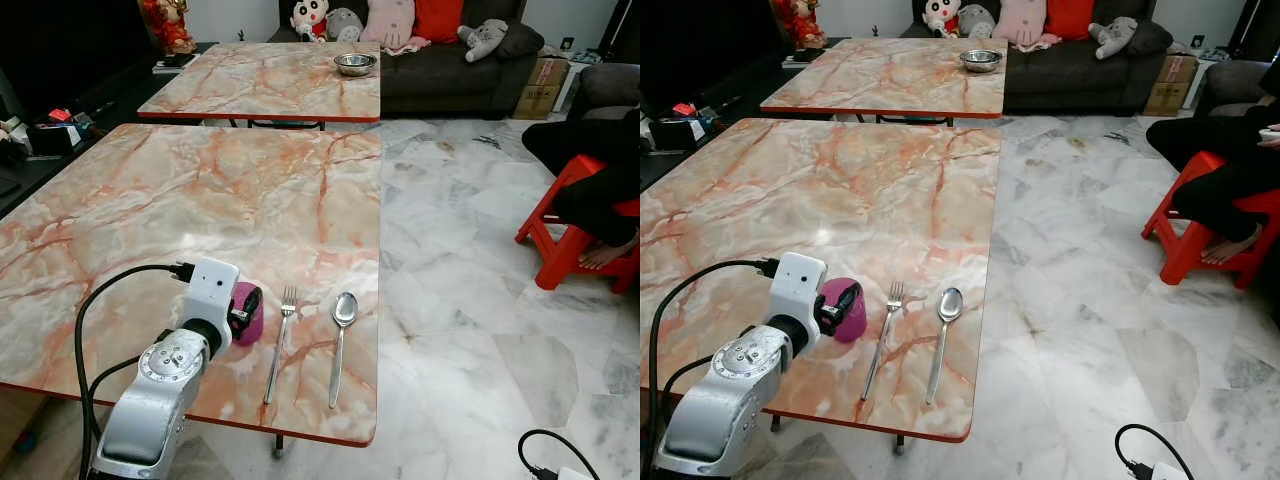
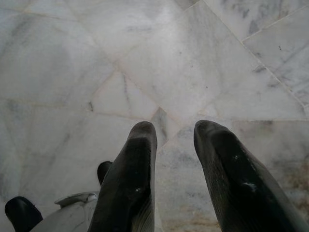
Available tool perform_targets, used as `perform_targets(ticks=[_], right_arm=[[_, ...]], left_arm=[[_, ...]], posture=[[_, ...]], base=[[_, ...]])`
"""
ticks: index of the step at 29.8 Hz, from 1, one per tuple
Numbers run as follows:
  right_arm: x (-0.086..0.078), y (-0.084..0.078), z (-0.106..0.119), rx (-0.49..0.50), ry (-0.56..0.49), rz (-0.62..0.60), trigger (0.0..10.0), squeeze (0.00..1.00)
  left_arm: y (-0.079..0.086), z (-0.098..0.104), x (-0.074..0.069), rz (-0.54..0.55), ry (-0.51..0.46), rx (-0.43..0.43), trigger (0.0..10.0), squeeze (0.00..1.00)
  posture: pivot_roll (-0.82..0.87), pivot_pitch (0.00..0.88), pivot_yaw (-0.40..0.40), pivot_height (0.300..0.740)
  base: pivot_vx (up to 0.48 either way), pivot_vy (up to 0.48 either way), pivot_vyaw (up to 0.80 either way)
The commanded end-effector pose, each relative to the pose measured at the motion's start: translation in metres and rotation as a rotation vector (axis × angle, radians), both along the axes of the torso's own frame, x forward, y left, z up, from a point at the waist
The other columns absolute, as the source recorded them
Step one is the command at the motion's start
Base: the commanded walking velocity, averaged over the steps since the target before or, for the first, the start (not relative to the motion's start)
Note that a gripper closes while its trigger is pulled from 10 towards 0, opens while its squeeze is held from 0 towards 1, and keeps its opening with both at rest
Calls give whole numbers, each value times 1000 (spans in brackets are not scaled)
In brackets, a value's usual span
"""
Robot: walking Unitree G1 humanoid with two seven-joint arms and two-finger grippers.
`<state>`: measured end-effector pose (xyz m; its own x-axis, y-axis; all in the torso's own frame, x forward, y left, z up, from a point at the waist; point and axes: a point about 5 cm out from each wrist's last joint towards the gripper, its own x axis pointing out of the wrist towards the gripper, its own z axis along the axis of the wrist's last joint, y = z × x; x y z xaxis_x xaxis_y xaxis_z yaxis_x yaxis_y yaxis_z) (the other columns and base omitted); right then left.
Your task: Setting the table
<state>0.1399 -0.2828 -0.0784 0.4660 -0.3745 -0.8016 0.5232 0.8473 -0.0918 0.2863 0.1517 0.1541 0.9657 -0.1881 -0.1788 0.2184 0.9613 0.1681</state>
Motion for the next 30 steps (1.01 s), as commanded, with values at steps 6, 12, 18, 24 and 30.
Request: perform_targets(ticks=[6,12,18,24,30], right_arm=[[-1,1,-1,7,5,-7,10000,0],[-1,1,-1,8,5,-8,10000,0],[-1,1,-1,9,4,-9,10000,0],[-1,1,-1,9,4,-10,10000,0],[-1,1,-1,8,5,-9,10000,0]], left_arm=[[4,0,8,56,-12,36,10000,0],[4,2,15,81,-32,78,10000,0],[7,3,20,76,-46,129,10000,0],[18,0,24,47,-48,238,10000,0],[34,0,27,54,-46,283,10000,0]], posture=[[35,48,30,740],[34,50,31,740],[33,53,32,740],[33,55,30,740],[34,58,26,740]], base=[[0,0,0],[0,0,0],[0,0,0],[0,0,0],[0,0,0]])
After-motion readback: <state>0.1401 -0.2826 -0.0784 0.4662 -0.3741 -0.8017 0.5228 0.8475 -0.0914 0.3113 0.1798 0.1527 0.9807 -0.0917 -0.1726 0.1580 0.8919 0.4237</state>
